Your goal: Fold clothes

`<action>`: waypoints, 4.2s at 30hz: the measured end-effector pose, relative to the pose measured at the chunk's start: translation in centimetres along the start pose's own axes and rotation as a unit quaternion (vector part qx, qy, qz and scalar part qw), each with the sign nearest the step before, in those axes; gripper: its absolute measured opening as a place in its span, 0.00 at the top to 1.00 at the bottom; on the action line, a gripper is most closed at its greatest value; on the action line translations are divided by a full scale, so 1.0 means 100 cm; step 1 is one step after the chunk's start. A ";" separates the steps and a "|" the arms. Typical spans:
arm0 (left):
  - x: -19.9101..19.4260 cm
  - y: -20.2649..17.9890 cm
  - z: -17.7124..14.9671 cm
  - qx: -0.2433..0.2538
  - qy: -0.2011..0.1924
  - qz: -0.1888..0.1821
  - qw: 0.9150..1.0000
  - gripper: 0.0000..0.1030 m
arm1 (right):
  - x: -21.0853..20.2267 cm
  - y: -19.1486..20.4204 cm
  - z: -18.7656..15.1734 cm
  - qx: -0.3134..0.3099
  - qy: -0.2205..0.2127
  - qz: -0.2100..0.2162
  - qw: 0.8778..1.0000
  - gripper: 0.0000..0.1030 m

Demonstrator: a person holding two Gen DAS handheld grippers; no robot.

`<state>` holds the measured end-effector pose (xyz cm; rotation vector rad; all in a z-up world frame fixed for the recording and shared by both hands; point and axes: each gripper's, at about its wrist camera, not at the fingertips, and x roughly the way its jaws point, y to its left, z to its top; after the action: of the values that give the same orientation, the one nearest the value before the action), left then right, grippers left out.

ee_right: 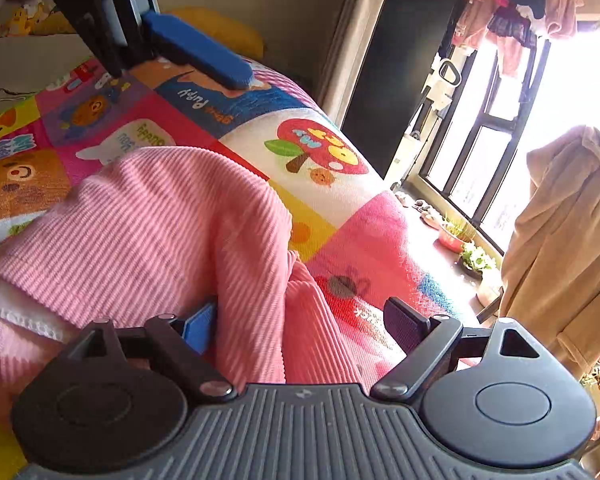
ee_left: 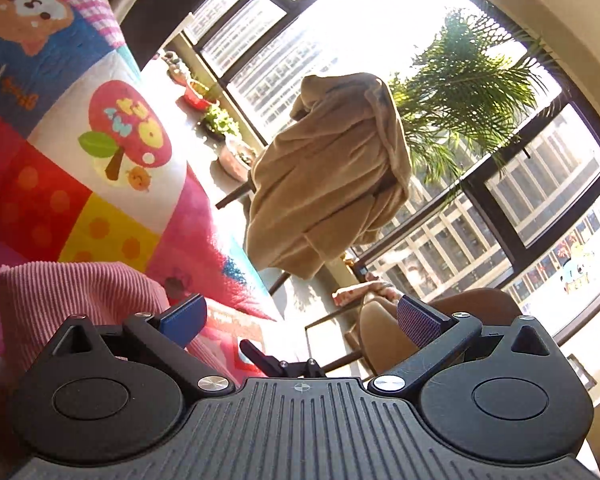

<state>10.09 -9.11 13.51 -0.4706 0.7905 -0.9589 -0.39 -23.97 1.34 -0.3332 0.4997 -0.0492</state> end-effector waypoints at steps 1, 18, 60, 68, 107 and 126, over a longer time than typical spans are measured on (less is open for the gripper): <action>-0.013 -0.001 -0.002 0.021 -0.019 0.035 0.999 0.00 | 0.001 0.000 -0.002 -0.001 -0.001 0.001 1.000 0.16; -0.019 0.116 -0.070 -0.119 -0.010 0.111 0.987 0.11 | -0.019 -0.052 0.010 0.116 -0.005 0.089 0.989 0.07; 0.016 0.100 -0.070 -0.110 0.014 0.107 0.988 0.09 | -0.073 -0.042 -0.025 -0.091 -0.062 0.053 0.992 0.00; 0.011 0.089 -0.070 -0.100 0.015 0.094 0.990 0.09 | -0.047 0.009 -0.031 -0.210 -0.086 -0.046 0.973 0.00; 0.024 0.076 -0.073 -0.077 0.037 0.078 0.993 0.09 | -0.026 0.010 -0.051 -0.283 -0.102 -0.172 0.938 0.00; 0.018 0.067 -0.070 -0.058 0.032 0.069 0.995 0.08 | -0.026 -0.015 -0.030 -0.210 -0.165 -0.270 0.925 0.00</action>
<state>8.85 -7.35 3.88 -0.4802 0.9289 -0.8054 -4.05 -25.92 0.59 -0.8810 0.0645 -0.4185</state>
